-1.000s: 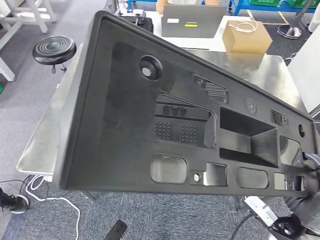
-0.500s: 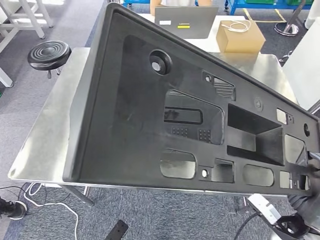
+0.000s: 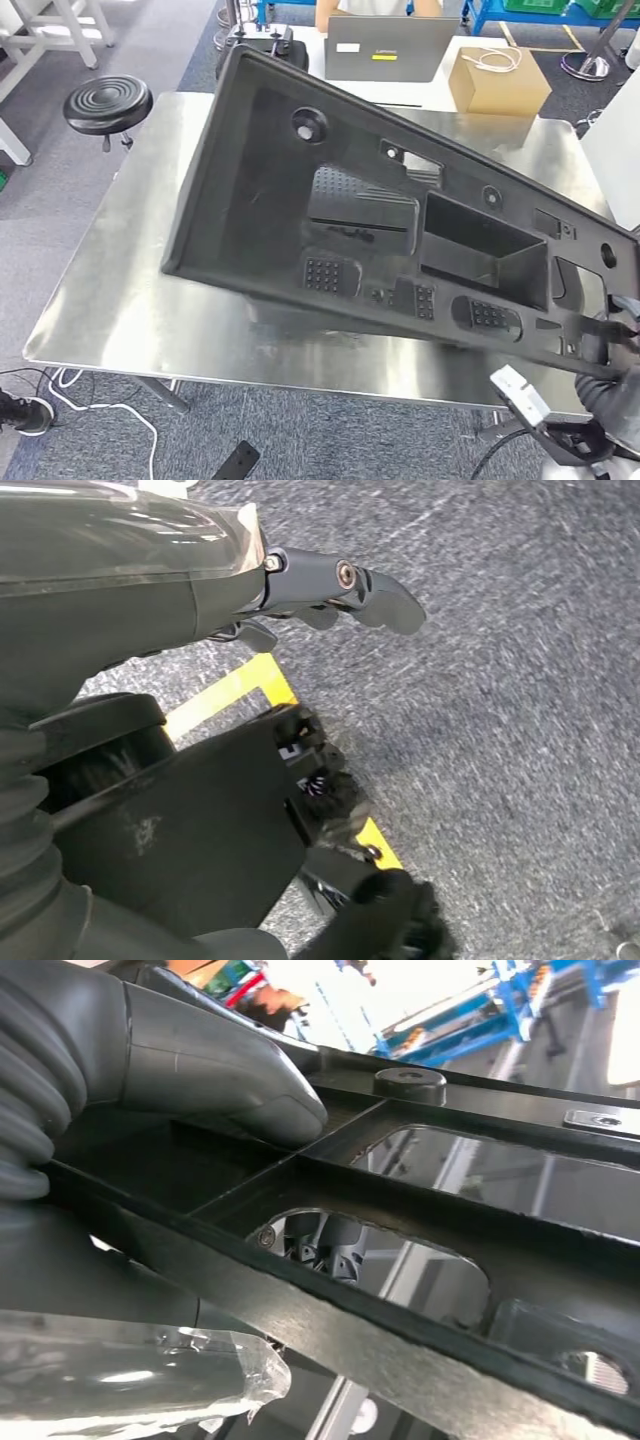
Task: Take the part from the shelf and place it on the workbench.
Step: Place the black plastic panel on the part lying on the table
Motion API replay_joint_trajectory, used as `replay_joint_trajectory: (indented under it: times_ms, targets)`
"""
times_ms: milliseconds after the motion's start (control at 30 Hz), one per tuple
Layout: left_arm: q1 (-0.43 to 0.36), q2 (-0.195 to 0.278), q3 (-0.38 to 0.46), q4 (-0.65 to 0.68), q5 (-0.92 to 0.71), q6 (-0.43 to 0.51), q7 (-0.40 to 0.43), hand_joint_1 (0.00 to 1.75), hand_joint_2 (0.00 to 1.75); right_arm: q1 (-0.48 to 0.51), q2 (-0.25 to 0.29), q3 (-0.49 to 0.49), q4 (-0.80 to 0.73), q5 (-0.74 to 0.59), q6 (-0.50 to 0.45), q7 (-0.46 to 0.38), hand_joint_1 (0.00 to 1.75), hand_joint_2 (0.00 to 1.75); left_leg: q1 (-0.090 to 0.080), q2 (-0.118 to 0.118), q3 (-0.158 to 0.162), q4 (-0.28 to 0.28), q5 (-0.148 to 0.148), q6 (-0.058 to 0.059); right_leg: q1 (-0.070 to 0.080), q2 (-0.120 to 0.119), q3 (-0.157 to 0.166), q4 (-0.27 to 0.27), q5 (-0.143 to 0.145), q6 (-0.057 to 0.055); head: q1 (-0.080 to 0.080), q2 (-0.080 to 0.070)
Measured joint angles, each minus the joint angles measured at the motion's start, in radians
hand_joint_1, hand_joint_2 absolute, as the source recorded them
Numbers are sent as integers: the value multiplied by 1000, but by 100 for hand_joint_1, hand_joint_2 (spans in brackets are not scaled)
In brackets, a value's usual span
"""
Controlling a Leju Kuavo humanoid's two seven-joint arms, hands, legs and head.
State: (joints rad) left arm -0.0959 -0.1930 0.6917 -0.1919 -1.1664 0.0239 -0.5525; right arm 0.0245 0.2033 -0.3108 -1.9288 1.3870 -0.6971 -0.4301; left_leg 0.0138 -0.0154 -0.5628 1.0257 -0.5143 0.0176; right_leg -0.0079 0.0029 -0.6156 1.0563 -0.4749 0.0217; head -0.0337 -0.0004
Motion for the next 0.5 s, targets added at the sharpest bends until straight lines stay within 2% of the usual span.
replay_joint_trajectory:
  times_ms: [67, 167, 233, 300, 333, 367, 400, 467, 500]
  targets:
    - [-1, 0, -5, 0, -5, -4, 3, 0, 175, -17, -38, 26, 33, 63, 1, 98, 175, 175, -1, 0, -2, -2, -1, -9, 6, 1, 10, -27, -4, -10, -1, 0]
    - [-2, 0, -9, 0, -8, -5, 6, 0, 175, -32, -86, 66, 73, 109, 1, 183, 175, 175, -1, 2, -4, 9, -15, -24, 1, 0, 17, -43, -5, -24, -1, 0]
    - [-3, 0, -10, 0, -8, -5, 6, 0, 175, -37, -109, 99, 88, 127, 1, 224, 175, 175, 0, 4, -46, 96, -61, -31, -3, -3, 25, -49, -6, -34, -2, 0]
    - [-1, 0, -10, 0, -8, -5, 7, 0, 175, -38, -132, 137, 100, 140, 1, 269, 175, 175, 1, 5, -119, 230, -111, -35, -2, -4, 28, -49, -9, -40, -2, 0]
    - [0, 0, -10, 0, -8, -4, 9, 0, 175, -38, -143, 155, 105, 147, 1, 293, 175, 175, 1, 5, -144, 270, -115, -36, -1, -4, 30, -49, -11, -41, -2, 0]
    - [0, 0, -10, 0, -8, -2, 12, 0, 175, -39, -155, 172, 110, 153, 1, 315, 175, 175, 1, 5, -153, 274, -100, -36, -1, -3, 34, -49, -14, -41, -3, 0]
    - [0, 1, -10, 0, -8, 2, 17, 0, 175, -40, -166, 188, 115, 161, 1, 337, 175, 175, 1, 5, -143, 237, -66, -34, 0, -2, 39, -48, -17, -40, -2, 0]
    - [-2, 1, -11, 0, -9, 12, 29, 0, 175, -46, -188, 219, 124, 174, 1, 375, 175, 175, -1, 6, -90, 105, 13, -27, 1, 0, 49, -46, -27, -34, -2, 0]
    - [-4, 1, -11, 0, -10, 17, 33, 0, 175, -50, -199, 234, 129, 178, 1, 390, 175, 175, -2, 7, -67, 50, 36, -22, 3, 1, 52, -44, -31, -30, -1, 0]
